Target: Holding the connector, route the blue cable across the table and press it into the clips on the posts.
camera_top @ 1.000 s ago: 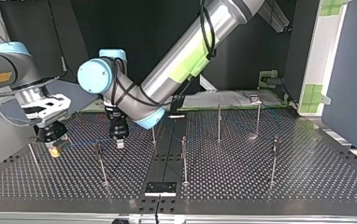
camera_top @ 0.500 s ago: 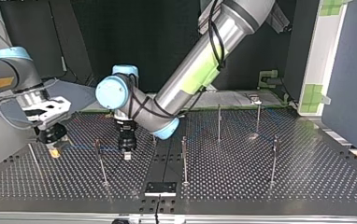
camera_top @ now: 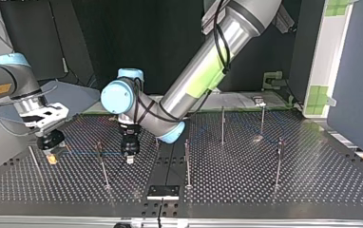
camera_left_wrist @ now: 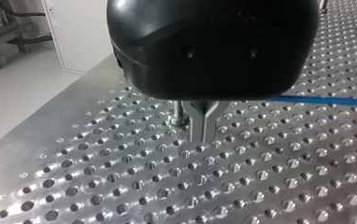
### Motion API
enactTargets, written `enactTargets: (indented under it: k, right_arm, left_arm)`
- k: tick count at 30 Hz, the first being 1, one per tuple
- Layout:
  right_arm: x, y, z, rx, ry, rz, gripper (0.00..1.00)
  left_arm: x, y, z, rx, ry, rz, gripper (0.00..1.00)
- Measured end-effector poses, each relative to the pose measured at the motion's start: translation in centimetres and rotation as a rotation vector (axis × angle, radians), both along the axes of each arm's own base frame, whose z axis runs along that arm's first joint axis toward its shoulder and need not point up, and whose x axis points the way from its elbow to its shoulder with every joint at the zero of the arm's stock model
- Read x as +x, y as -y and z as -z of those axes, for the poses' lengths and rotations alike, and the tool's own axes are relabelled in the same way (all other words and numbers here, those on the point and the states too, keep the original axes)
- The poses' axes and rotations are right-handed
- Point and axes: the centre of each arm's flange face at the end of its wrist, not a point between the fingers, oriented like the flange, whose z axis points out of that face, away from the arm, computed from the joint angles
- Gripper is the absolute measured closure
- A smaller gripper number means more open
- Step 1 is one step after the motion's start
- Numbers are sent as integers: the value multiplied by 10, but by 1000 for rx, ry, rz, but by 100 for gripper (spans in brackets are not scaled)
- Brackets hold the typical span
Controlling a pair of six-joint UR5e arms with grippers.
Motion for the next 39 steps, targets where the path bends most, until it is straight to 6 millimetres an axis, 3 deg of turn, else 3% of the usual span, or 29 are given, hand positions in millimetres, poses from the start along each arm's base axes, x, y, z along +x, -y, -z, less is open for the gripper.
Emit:
enactTargets:
  k: [1, 2, 3, 4, 5, 6, 22, 39]
  right_arm:
    - [0, 0, 0, 0, 0, 0, 100]
    - [-1, 0, 0, 0, 0, 0, 100]
    - [-1, 0, 0, 0, -1, -1, 100]
    - [-1, 1, 0, 0, -1, -2, 100]
    - [-1, 1, 0, 0, -1, -2, 100]
    - [-2, 1, 0, 0, -1, -2, 100]
    - [-4, 2, 1, 0, -2, -9, 100]
    - [-2, 1, 1, 2, -2, -13, 100]
  left_arm:
    - [-2, 1, 0, 2, -2, 3, 73]
    - [-4, 3, 1, 3, -6, 8, 59]
    - [-6, 5, 1, 4, -8, 12, 36]
    - [-7, 6, 2, 4, -11, 15, 36]
    - [-10, 8, 3, 4, -15, 19, 13]
    - [-11, 9, 4, 4, -19, 22, 0]
    - [-57, 19, 13, 63, -122, 1, 0]
    - [-123, 26, -35, 8, -41, 74, 0]
